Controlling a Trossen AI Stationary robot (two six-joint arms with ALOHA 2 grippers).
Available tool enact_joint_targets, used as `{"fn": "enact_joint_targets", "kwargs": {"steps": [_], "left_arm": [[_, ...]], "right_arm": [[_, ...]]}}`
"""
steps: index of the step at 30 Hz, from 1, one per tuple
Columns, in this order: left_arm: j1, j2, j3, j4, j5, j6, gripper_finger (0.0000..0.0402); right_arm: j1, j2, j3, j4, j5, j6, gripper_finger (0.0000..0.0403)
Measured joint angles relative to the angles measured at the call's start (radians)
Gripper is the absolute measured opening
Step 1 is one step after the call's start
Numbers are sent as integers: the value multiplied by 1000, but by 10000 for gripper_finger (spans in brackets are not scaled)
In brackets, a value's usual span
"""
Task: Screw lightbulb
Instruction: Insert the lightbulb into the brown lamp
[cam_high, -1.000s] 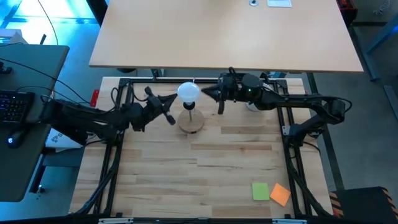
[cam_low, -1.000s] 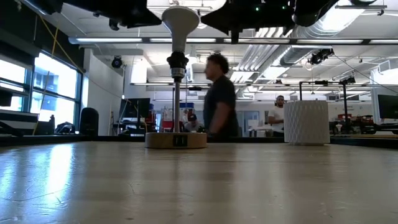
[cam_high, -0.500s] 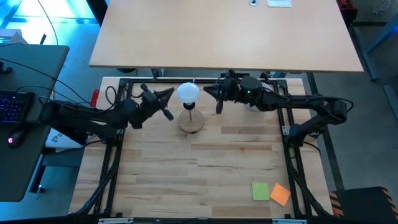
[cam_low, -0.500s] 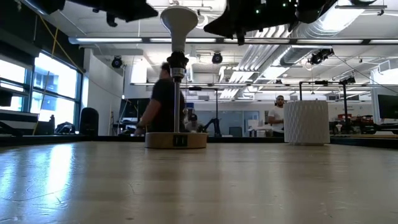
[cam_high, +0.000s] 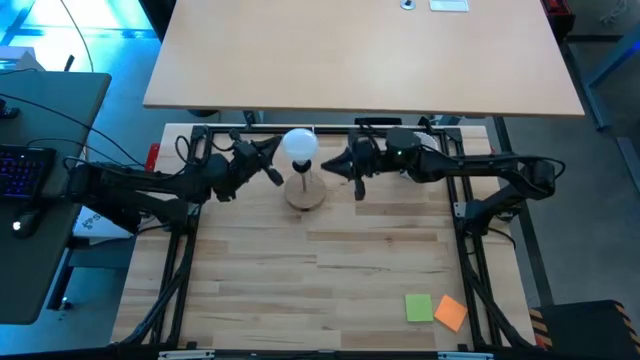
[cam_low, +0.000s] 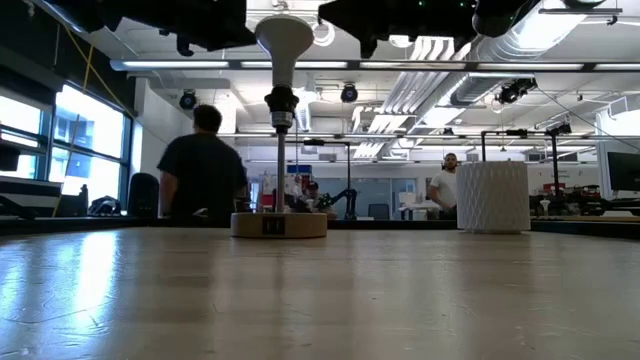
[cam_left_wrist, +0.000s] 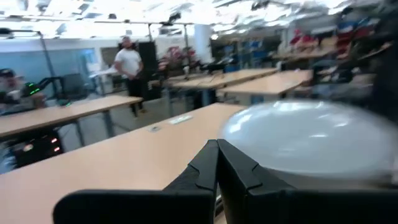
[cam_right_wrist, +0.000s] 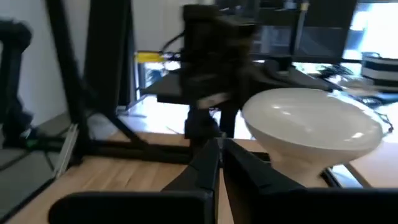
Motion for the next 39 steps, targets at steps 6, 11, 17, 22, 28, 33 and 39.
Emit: {"fn": "enact_joint_targets", "kwargs": {"steps": [6,11,17,22,28,33,39], "left_arm": [[-33,-28,0,9,3,2,0],[-110,-50,0,3,-8,18,0],[-134,-32,1,-16,-15,18,0],[-104,-23,2,-19,-42,18,0],[-64,-22,2,-47,-84,44,0],[-89,-45,2,-93,-205,71,0],[-163,-81,2,-121,-222,72,0]], "right_arm": [[-4,-5,1,-4,212,-16,16],[-60,-1,1,3,382,24,16],[-97,43,2,120,187,92,16],[-73,61,2,130,88,108,16],[-29,61,2,155,-92,89,16],[-31,55,2,126,-6,57,16],[-76,55,2,59,211,54,16]]}}
